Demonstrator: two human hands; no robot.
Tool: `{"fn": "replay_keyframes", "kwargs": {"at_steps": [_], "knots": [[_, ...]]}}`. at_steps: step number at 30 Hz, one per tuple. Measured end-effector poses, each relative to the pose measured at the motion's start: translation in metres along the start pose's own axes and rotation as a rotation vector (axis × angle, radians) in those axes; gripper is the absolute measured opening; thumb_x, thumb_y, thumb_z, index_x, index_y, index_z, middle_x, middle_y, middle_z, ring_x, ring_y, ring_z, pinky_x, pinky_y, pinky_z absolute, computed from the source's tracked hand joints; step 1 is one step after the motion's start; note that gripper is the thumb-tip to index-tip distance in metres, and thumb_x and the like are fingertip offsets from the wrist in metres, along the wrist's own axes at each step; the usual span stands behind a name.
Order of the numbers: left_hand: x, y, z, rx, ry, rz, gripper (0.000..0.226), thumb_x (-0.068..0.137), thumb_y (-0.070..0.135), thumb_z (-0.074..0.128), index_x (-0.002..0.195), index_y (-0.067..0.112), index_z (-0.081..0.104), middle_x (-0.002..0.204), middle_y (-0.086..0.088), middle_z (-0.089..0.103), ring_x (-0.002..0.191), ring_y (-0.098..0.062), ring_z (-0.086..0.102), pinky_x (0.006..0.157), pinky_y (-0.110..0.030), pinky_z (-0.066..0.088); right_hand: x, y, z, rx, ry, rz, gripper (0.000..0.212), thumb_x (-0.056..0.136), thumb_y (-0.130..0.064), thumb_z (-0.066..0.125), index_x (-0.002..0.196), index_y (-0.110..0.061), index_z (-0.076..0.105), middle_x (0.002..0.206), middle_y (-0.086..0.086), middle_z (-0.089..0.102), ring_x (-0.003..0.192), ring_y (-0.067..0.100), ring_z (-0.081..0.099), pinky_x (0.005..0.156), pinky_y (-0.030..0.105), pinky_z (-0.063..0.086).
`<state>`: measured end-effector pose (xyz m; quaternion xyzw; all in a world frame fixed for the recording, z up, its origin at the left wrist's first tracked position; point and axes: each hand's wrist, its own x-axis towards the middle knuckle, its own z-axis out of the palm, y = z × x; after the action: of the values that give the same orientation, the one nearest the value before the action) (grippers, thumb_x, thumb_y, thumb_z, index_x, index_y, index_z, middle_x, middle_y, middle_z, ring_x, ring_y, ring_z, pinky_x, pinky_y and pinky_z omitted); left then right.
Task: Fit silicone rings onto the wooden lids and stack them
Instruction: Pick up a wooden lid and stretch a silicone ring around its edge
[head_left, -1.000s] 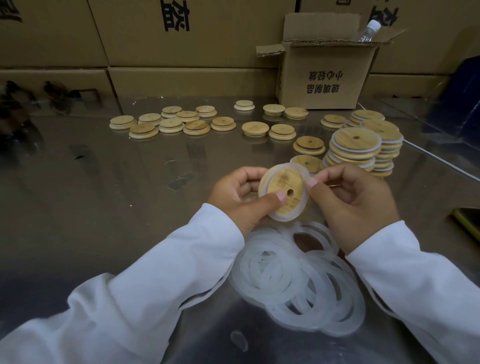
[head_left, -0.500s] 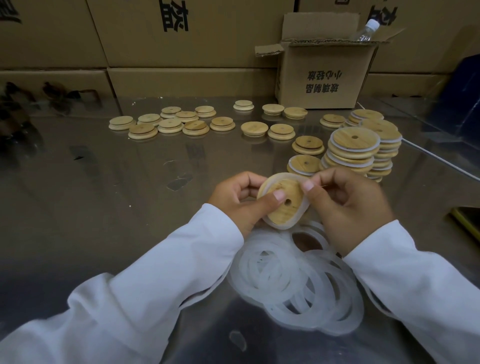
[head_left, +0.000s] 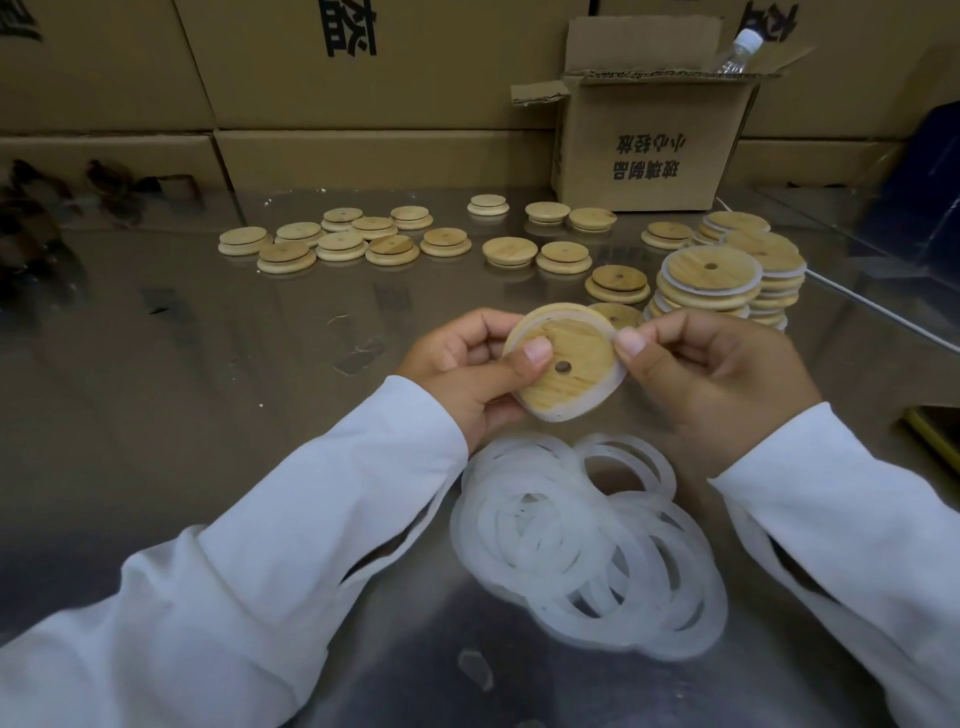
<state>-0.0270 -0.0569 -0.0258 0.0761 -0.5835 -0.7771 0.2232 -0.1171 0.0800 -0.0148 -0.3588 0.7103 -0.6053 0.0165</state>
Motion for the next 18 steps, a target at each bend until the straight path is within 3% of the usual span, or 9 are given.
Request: {"fn": "replay_keyframes", "kwargs": {"at_steps": [4, 7, 12, 18], "knots": [[0.001, 0.002, -0.001, -0.015, 0.006, 0.002, 0.022, 0.061, 0.014, 0.061, 0.082, 0.007, 0.061, 0.066, -0.001, 0.069, 0.064, -0.011, 0.068, 0.062, -0.028, 0.058, -0.002, -0.002, -0.001, -0.056, 0.027, -0.016, 0.013, 0.076, -0.029, 0.066, 0.063, -0.029, 0.062, 0.060, -0.015, 0.066, 0.060, 0.003, 0.059, 0.062, 0.016, 0.047], [0.000, 0.001, -0.001, -0.046, 0.006, 0.000, 0.021, 0.061, 0.013, 0.060, 0.081, 0.007, 0.060, 0.065, -0.001, 0.069, 0.063, -0.011, 0.067, 0.060, -0.027, 0.058, -0.003, -0.004, 0.000, -0.083, 0.030, -0.033, 0.012, 0.076, -0.030, 0.065, 0.065, -0.028, 0.062, 0.061, -0.012, 0.066, 0.059, 0.002, 0.058, 0.059, 0.012, 0.047], [-0.003, -0.003, -0.002, 0.015, 0.017, 0.036, 0.022, 0.061, 0.016, 0.063, 0.081, 0.009, 0.061, 0.068, 0.000, 0.070, 0.066, -0.012, 0.068, 0.061, -0.027, 0.057, -0.007, -0.004, 0.004, 0.070, 0.027, -0.001, 0.011, 0.077, -0.018, 0.067, 0.067, -0.020, 0.065, 0.058, -0.019, 0.066, 0.056, -0.004, 0.060, 0.057, 0.005, 0.044], [-0.004, -0.006, 0.000, 0.046, 0.103, 0.060, 0.027, 0.055, 0.020, 0.068, 0.079, 0.009, 0.063, 0.071, -0.003, 0.069, 0.065, -0.015, 0.067, 0.062, -0.029, 0.058, -0.010, 0.000, 0.009, 0.068, 0.051, 0.011, 0.008, 0.073, -0.017, 0.071, 0.073, -0.021, 0.064, 0.067, -0.010, 0.068, 0.064, 0.001, 0.064, 0.063, 0.012, 0.051]]}}
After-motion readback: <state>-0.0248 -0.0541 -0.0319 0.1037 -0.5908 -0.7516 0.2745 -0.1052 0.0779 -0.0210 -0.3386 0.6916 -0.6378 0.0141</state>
